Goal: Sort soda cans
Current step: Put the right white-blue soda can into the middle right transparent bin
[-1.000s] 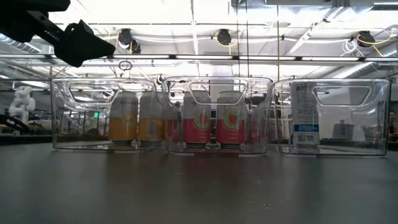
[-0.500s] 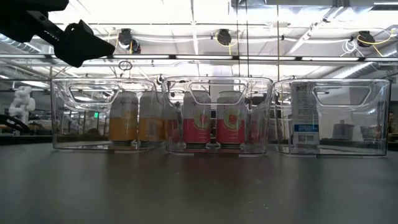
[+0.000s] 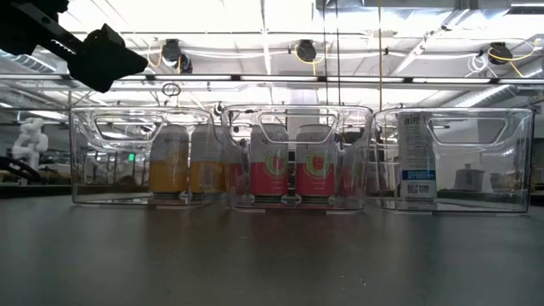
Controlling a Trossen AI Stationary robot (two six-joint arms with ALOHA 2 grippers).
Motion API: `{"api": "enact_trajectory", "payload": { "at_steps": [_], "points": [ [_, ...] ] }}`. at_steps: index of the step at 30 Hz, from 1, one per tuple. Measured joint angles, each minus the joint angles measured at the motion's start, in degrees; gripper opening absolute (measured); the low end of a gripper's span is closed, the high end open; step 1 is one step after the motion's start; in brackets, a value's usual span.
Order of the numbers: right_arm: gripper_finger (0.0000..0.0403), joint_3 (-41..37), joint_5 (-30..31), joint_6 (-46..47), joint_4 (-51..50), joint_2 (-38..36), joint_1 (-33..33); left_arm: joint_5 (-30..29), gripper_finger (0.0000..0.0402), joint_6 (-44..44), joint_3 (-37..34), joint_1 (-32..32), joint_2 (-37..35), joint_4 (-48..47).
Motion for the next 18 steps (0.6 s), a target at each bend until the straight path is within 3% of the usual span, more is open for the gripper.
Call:
{"api": "enact_trajectory", "payload": {
  "at_steps": [9, 18],
  "points": [
    [0.0345, 0.0, -4.25, -6.97, 0.85, -0.02, 4.9, 0.01, 0.039, 0.0, 0.0, 0.0, 0.0, 0.03],
    [0.0345, -0.09, -3.95, -12.26, 1.09, -0.04, 9.45, -0.08, 0.039, -0.02, 0.0, 0.0, 0.0, -0.51]
  ]
}}
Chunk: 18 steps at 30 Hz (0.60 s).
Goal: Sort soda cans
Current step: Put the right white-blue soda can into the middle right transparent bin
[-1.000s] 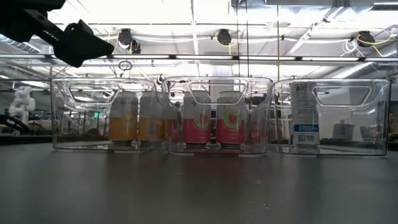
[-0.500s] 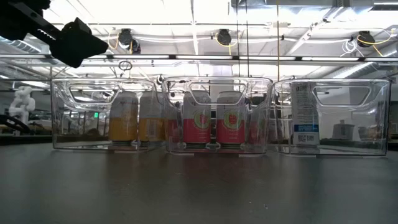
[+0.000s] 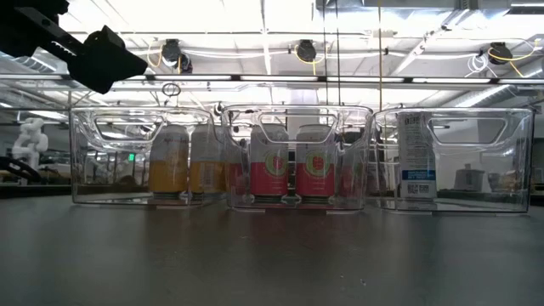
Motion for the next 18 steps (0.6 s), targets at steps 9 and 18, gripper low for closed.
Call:
{"api": "enact_trajectory", "payload": {
  "at_steps": [9, 18],
  "points": [
    [0.0345, -7.69, -0.01, -3.61, 9.68, -0.07, 3.62, -0.21, 0.039, -2.17, 0.0, 0.0, 0.0, 0.81],
    [0.0345, -10.35, 0.89, -4.64, 12.24, -0.36, 5.43, -0.31, 0.039, -4.52, 0.0, 0.0, 0.0, 0.7]
  ]
}}
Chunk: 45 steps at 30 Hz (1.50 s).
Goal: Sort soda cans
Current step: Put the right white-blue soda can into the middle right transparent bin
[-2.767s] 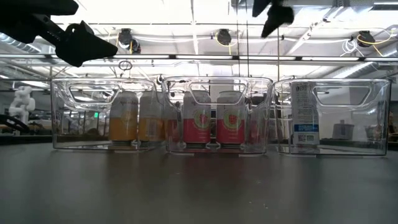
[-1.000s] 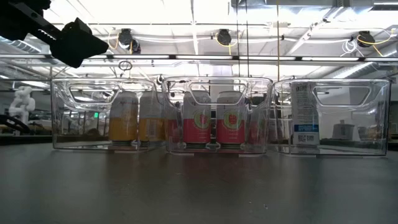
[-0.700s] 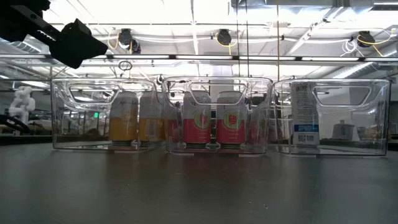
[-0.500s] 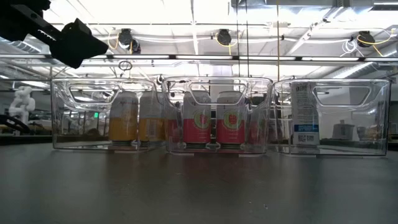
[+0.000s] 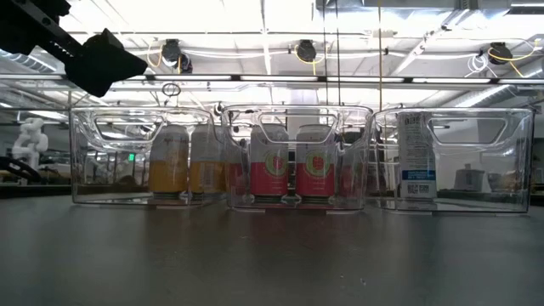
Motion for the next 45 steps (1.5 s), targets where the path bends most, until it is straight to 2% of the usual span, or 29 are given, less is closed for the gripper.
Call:
{"api": "enact_trajectory", "payload": {
  "at_steps": [8, 13, 19, 35, 40, 45],
  "points": [
    [0.0345, -0.39, 2.78, 2.18, -2.69, -2.04, 0.23, -0.1, 0.039, -0.02, 0.0, 0.0, 0.0, -0.07],
    [0.0345, -0.41, 0.34, 2.05, -2.27, -1.91, 0.21, -0.12, 0.039, -0.02, 0.0, 0.0, 0.0, -0.13],
    [0.0345, -0.51, 0.11, 2.41, -1.95, -1.92, 0.17, -0.12, 0.039, 0.01, 0.0, 0.0, 0.0, -0.63],
    [0.0343, -7.33, -2.71, 2.62, 3.58, -1.95, 0.17, -0.12, 0.039, 0.08, 0.0, 0.0, 0.0, -1.81],
    [0.0317, -9.29, -2.8, 2.12, 6.61, -1.95, 0.17, -0.12, 0.039, 0.09, 0.0, 0.0, 0.0, -2.03],
    [0.0262, -10.99, -2.95, 2.67, 9.09, -2.06, 0.15, -0.12, 0.039, 0.09, 0.0, 0.0, 0.0, -2.03]
  ]
}}
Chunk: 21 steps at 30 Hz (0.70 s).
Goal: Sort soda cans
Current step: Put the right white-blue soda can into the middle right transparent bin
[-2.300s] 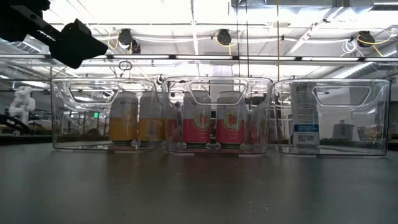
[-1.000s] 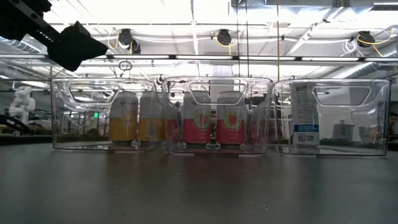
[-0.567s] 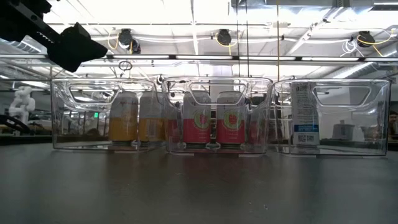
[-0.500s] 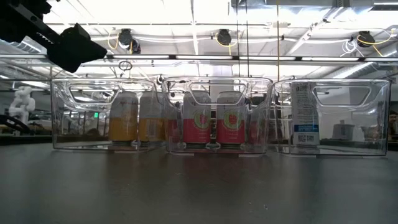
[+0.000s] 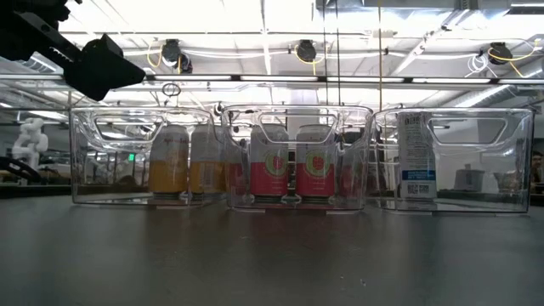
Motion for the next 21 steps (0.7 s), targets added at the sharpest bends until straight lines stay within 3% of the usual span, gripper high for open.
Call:
{"api": "enact_trajectory", "payload": {
  "at_steps": [3, 14, 21],
  "points": [
    [0.0238, 0.0, 0.06, 0.33, 0.04, -0.04, 0.0, 0.0, 0.039, 0.0, 0.0, 0.0, 0.0, -0.02],
    [0.0239, 2.57, 0.12, 6.49, -1.72, -0.21, -0.7, 0.0, 0.039, 0.04, 0.0, 0.02, 0.0, -0.02],
    [0.0239, 6.24, 0.44, 6.51, -4.04, -0.24, -4.37, 0.0, 0.039, 0.04, 0.0, 0.02, -0.02, 0.0]
  ]
}}
